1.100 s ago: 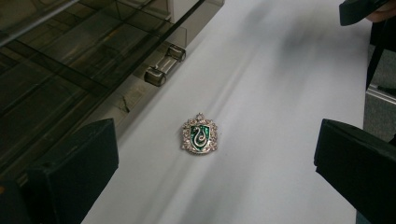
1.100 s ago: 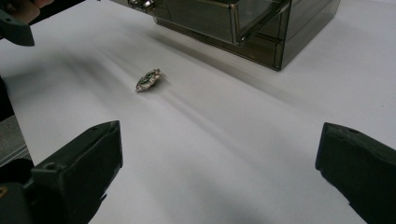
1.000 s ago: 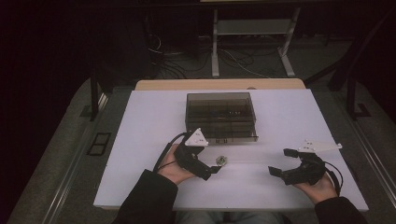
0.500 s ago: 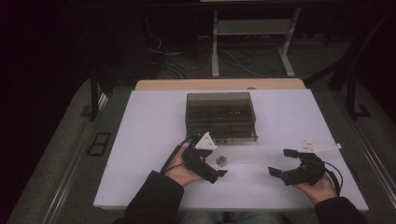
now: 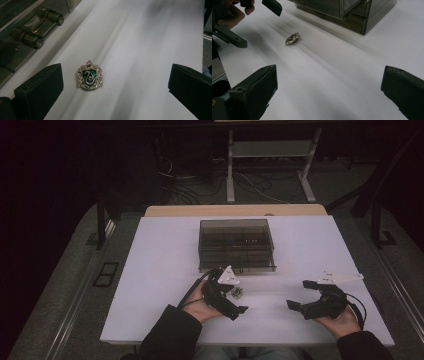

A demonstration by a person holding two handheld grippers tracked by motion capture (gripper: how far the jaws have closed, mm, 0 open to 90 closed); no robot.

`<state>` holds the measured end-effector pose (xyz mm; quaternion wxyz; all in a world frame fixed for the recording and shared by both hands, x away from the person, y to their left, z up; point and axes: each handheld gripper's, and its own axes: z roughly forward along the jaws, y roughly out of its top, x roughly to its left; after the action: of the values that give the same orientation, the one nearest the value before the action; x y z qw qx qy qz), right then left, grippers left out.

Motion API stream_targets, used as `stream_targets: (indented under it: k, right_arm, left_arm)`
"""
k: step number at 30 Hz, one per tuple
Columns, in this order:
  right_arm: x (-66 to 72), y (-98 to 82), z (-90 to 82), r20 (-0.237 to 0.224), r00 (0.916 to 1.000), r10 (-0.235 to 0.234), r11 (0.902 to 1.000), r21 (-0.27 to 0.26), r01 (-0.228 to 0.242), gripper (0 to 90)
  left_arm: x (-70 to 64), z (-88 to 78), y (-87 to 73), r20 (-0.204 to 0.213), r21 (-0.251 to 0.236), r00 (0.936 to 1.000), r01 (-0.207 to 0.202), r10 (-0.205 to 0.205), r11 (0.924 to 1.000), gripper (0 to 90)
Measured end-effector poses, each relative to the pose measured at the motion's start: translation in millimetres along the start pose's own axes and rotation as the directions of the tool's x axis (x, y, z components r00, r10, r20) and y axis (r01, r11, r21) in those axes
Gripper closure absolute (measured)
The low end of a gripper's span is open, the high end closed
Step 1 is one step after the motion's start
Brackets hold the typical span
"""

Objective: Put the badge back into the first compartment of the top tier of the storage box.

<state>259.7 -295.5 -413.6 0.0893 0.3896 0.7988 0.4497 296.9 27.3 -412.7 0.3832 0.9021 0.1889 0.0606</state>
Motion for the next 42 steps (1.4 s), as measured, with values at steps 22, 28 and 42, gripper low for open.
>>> stream_targets:
  k: [22,28,42]
  right_arm:
    - [2.1,-0.4,3.4,-0.010,0.9998,-0.017,0.9996,0.024,0.017,0.4]
    - [2.5,-0.4,3.8,-0.015,0.9997,-0.020,0.9994,0.027,0.020,0.4]
    - [4.3,-0.8,5.9,-0.023,0.9991,-0.036,0.9984,0.043,0.037,0.4]
  left_arm:
    - [0.5,27.3,-4.2,-0.004,0.038,0.9999,0.010,-0.010,0.9992,0.3]
    - [3.5,30.1,-4.9,-0.009,0.040,0.9999,0.006,-0.006,0.9992,4.1]
    - [10.4,36.2,-6.9,-0.037,0.041,0.9992,0.014,-0.013,0.9991,15.7]
